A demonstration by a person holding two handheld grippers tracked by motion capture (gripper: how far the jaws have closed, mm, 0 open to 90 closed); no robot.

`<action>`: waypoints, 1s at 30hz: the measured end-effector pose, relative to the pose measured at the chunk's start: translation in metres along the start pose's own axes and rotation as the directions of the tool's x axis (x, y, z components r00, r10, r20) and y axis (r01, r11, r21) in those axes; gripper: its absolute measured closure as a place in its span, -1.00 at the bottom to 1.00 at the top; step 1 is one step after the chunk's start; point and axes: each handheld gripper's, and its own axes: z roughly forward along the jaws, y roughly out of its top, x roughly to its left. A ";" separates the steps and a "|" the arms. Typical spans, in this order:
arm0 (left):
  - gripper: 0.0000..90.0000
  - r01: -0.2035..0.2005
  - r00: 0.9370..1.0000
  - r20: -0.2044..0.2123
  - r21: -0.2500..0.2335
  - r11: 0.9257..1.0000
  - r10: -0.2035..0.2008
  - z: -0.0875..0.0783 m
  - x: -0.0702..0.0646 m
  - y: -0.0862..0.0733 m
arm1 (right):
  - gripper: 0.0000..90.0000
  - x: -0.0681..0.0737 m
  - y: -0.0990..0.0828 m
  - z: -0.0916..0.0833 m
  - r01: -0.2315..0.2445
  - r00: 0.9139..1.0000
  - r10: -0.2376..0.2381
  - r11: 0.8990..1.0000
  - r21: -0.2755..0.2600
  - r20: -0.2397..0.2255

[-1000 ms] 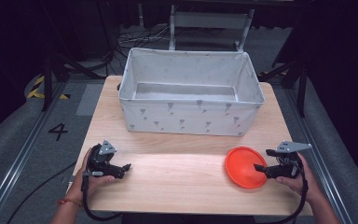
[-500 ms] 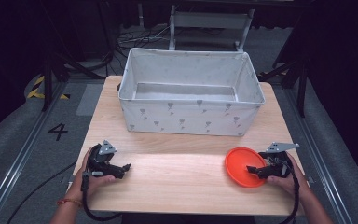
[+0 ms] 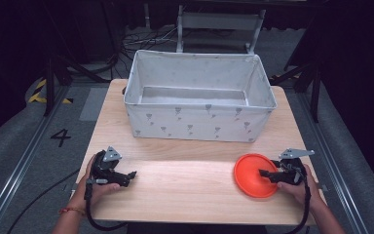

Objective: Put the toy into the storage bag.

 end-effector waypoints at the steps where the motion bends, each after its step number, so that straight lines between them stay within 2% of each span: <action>1: -1.00 0.000 1.000 0.000 0.000 1.000 0.000 0.000 0.000 0.000 | 0.15 -0.003 0.000 -0.002 -0.006 1.000 0.006 1.000 -0.013 -0.005; 2: -1.00 0.000 1.000 0.000 0.000 1.000 0.000 0.000 0.000 0.000 | 0.31 -0.005 0.000 -0.008 -0.001 1.000 0.001 1.000 -0.027 -0.004; 4: -1.00 0.000 1.000 0.000 0.000 1.000 0.000 0.000 0.000 0.000 | 0.47 -0.007 0.002 -0.015 -0.004 1.000 0.002 0.999 -0.054 -0.023; 10: -1.00 -0.001 1.000 0.000 0.000 1.000 0.001 0.000 0.000 0.000 | 0.67 -0.003 0.008 -0.031 0.022 0.997 -0.030 0.993 -0.114 -0.070; 13: -0.99 -0.001 1.000 -0.002 0.000 1.000 0.001 0.000 0.000 0.000 | 0.77 0.004 0.017 -0.044 0.058 0.992 -0.075 0.986 -0.159 -0.100; 16: -0.99 0.005 1.000 -0.004 0.001 1.000 -0.005 0.000 -0.001 0.000 | 0.81 0.016 0.026 -0.053 0.115 0.987 -0.132 0.979 -0.170 -0.091; 19: -0.99 0.005 1.000 -0.004 0.001 1.000 -0.005 0.000 -0.001 0.000 | 0.82 0.033 0.039 -0.060 0.195 0.976 -0.209 0.967 -0.165 -0.069; 21: -0.99 0.004 1.000 -0.004 0.002 1.000 -0.004 0.000 -0.001 0.000 | 0.82 0.044 0.048 -0.066 0.249 0.964 -0.261 0.953 -0.171 -0.050; 23: -0.99 0.008 1.000 -0.005 0.000 1.000 -0.008 0.000 -0.001 0.000 | 0.82 0.051 0.054 -0.070 0.276 0.958 -0.287 0.942 -0.193 -0.030; 27: -0.99 0.010 1.000 -0.007 -0.001 1.000 -0.010 0.000 -0.001 -0.001 | 0.82 0.060 0.069 -0.083 0.309 0.945 -0.324 0.926 -0.216 -0.035; 29: -0.99 0.011 1.000 -0.007 -0.003 1.000 -0.011 0.000 -0.001 -0.001 | 0.82 0.061 0.071 -0.086 0.314 0.944 -0.328 0.925 -0.215 -0.031; 30: -0.99 0.010 1.000 -0.007 -0.001 1.000 -0.010 0.000 -0.001 -0.001 | 0.82 0.065 0.077 -0.094 0.335 0.937 -0.348 0.918 -0.213 -0.030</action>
